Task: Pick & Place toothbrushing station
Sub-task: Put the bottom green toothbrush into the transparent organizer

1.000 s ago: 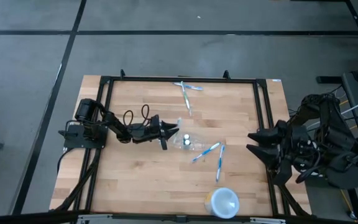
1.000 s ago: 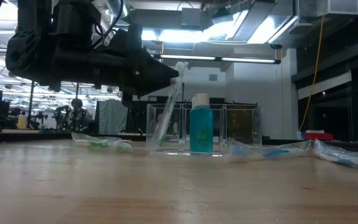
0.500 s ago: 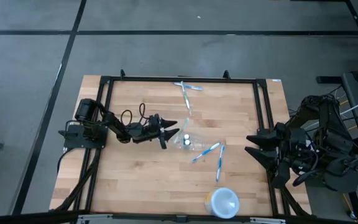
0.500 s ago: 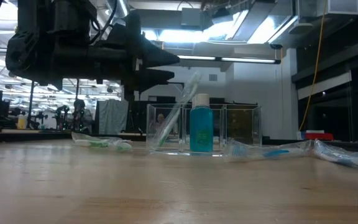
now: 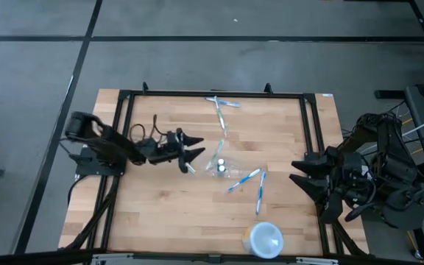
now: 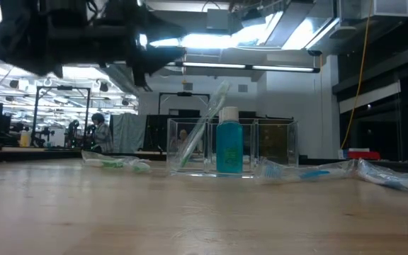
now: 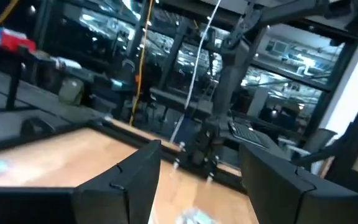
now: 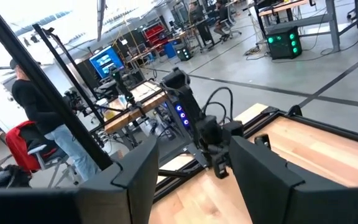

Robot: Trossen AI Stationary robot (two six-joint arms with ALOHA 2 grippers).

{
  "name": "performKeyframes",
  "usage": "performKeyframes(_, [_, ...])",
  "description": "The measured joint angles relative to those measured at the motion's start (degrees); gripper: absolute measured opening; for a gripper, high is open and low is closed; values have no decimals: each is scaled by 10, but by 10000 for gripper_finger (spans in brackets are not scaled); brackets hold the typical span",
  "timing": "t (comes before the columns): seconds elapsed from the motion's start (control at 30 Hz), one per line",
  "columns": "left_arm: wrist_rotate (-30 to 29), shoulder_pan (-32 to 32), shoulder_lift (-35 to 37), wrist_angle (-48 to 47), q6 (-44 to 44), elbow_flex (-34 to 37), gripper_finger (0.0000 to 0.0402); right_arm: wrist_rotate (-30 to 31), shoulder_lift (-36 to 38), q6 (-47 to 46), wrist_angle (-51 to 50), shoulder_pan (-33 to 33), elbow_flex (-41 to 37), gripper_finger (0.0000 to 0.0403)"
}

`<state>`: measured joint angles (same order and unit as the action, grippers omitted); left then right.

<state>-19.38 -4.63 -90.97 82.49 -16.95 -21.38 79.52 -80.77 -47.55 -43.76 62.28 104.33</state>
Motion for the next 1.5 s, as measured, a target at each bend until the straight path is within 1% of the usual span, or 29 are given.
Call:
performKeyframes(0.1, [36, 13, 89, -139, 6, -1, 206, 8, 0, 4, 11, 0, 0, 201])
performKeyframes(0.23, [88, 24, 211, -373, 25, -26, 193, 11, 0, 16, 28, 0, 0, 201])
performKeyframes(0.3, [98, 28, 270, -505, 42, -50, 183, 11, 0, 16, 28, -3, 0, 201])
performKeyframes(0.37, [99, 34, 319, -669, 55, -84, 172, 11, 0, 16, 30, -4, 0, 201])
performKeyframes(0.47, [99, 42, 353, -876, 71, -134, 157, 11, 0, 18, 31, -4, 0, 201])
performKeyframes(0.53, [105, 45, 355, -958, 82, -158, 149, 11, 0, 26, 32, -4, 0, 201])
performKeyframes(0.63, [125, 39, 353, -1047, 142, -185, 141, 11, 0, 47, 44, -4, 0, 201])
performKeyframes(0.7, [132, 32, 346, -1098, 190, -197, 142, 10, 0, 64, 54, -4, 0, 201])
performKeyframes(0.77, [134, 29, 338, -1140, 218, -204, 148, 6, 0, 78, 62, -4, 0, 201])
performKeyframes(0.9, [167, 28, 312, -1153, 249, -214, 167, 3, 0, 102, 74, -3, 0, 201])
performKeyframes(1.1, [211, 28, 215, -1186, 293, -242, 188, -9, 0, 118, 75, -3, 0, 201])
performKeyframes(1.23, [214, 28, 147, -1213, 325, -266, 191, -9, 0, 120, 80, -3, 0, 201])
performKeyframes(1.37, [215, 31, 90, -1212, 380, -286, 187, -9, 0, 120, 83, -3, 0, 201])
performKeyframes(1.5, [222, 51, 46, -1197, 416, -300, 185, -12, 0, 118, 83, -3, 0, 201])
